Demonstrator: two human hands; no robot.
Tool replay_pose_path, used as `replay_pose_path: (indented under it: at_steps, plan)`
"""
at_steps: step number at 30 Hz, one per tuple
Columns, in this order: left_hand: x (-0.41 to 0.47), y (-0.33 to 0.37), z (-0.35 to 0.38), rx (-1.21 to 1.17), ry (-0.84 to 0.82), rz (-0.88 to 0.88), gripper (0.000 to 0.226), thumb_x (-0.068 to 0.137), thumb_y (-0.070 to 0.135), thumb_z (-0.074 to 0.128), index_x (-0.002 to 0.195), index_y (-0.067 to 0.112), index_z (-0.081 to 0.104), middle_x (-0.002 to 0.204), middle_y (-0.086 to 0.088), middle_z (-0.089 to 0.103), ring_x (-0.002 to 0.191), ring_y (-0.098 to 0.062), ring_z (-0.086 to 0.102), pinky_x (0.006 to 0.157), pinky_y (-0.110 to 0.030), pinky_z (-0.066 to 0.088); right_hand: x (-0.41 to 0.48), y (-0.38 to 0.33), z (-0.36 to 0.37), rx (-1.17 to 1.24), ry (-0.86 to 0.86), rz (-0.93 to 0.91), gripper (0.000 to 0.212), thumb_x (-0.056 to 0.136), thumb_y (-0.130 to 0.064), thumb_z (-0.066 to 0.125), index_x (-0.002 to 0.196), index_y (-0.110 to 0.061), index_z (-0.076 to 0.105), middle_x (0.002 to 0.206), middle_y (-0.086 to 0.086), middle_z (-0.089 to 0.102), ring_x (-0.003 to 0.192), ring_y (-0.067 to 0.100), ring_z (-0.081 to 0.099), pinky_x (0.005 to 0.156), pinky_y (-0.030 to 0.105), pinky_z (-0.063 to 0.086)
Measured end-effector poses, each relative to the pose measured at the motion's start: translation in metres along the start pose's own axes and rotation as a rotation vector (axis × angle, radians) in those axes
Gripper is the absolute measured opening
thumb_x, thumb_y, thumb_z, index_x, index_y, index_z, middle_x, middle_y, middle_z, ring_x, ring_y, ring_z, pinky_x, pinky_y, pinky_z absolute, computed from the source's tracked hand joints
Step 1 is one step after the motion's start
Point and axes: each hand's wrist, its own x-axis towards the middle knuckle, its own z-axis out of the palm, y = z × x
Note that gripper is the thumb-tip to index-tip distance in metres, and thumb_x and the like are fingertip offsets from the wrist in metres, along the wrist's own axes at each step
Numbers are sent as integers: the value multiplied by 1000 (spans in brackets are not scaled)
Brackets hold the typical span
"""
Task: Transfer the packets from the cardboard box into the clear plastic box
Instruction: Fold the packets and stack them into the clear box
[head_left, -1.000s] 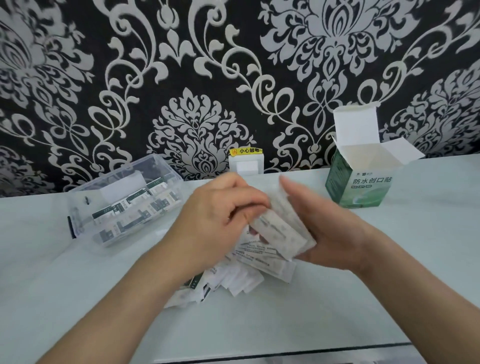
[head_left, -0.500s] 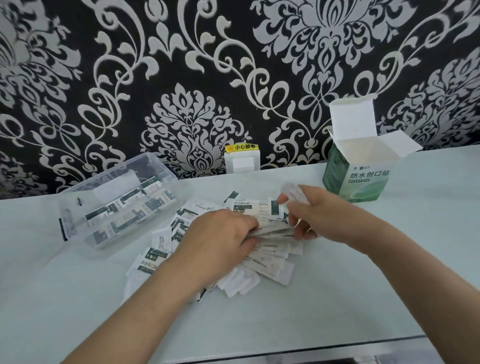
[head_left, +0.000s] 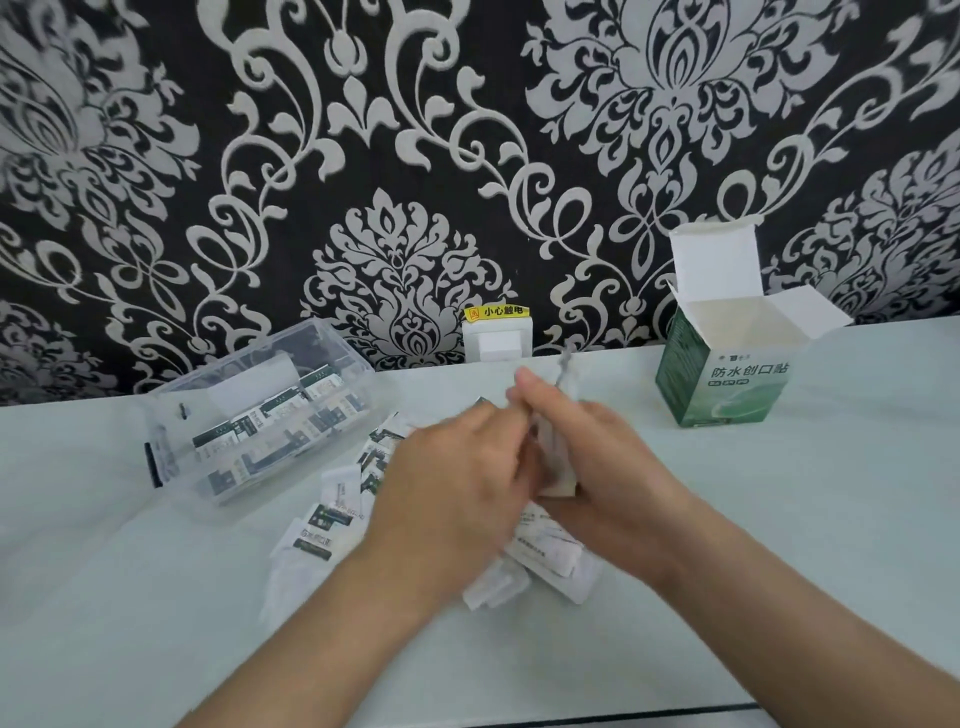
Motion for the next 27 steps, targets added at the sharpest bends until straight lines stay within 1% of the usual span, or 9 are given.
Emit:
replay_pose_path:
  at_steps: [2, 5, 8, 11, 14, 17, 19, 24, 27]
  plan:
    - [-4, 8, 5, 87, -52, 52, 22, 79, 33, 51, 87, 15, 62, 75, 3, 57, 66, -19, 56, 49, -28, 40, 1, 4, 9, -8, 73, 40, 15, 90, -25, 60, 91, -10, 64, 71, 13, 55, 65, 21, 56, 62, 29, 45]
    - [-3, 5, -4, -2, -136, -2, 49, 76, 56, 53, 111, 23, 60, 110, 9, 57, 101, -13, 50, 74, -25, 46, 3, -3, 4, 57, 145, 48, 23, 93, -18, 48, 82, -8, 66, 62, 8, 63, 56, 19, 61, 58, 29, 49]
    - [-2, -3, -12, -126, -231, -48, 95, 66, 67, 66, 143, 30, 26, 147, 12, 25, 137, -6, 20, 106, -19, 29, 0, -7, 7, 68, 35, 53, 19, 91, -9, 46, 80, -4, 60, 57, 9, 59, 48, 19, 55, 52, 28, 46]
    - [-2, -2, -11, -247, -337, -31, 121, 61, 60, 77, 145, 45, -7, 155, 23, -10, 143, 2, -11, 114, -20, 10, -3, -3, 11, -127, -103, 58, 20, 90, -5, 48, 71, -4, 56, 50, 10, 50, 40, 18, 47, 44, 25, 39]
    - [-5, -6, -6, -284, -320, -12, 109, 64, 49, 79, 144, 48, 6, 154, 23, -2, 143, -2, 8, 108, -19, 27, -4, -4, 11, -230, -198, 96, 20, 91, -3, 46, 74, -4, 56, 54, 10, 50, 44, 16, 49, 42, 23, 41]
    - [-4, -16, -4, -319, -238, -61, 90, 63, 39, 75, 137, 45, 25, 144, 21, 17, 122, -8, 42, 90, -28, 47, -2, -6, 9, -146, -278, 99, 14, 83, 4, 44, 78, -2, 56, 63, 12, 52, 56, 18, 54, 52, 25, 44]
    - [-2, -18, -6, -322, -233, -85, 89, 62, 38, 77, 135, 45, 26, 137, 23, 18, 117, -6, 43, 85, -26, 48, -1, -6, 8, -103, -296, 82, 13, 83, 3, 44, 85, -3, 55, 67, 12, 51, 59, 18, 54, 54, 26, 44]
    - [2, -21, -23, -508, -355, -130, 91, 69, 38, 81, 140, 49, 25, 137, 28, 23, 126, 6, 36, 97, -16, 37, -1, -6, 7, -305, -245, -39, 17, 87, 6, 51, 81, -10, 54, 61, 4, 44, 50, 13, 40, 46, 25, 30]
    - [6, -37, -37, -655, -451, -149, 70, 79, 35, 76, 135, 53, 38, 137, 26, 38, 127, 3, 39, 104, -27, 39, -1, -9, 7, -405, -343, -69, 20, 89, 8, 50, 92, -11, 54, 62, 3, 36, 49, 12, 29, 46, 25, 22]
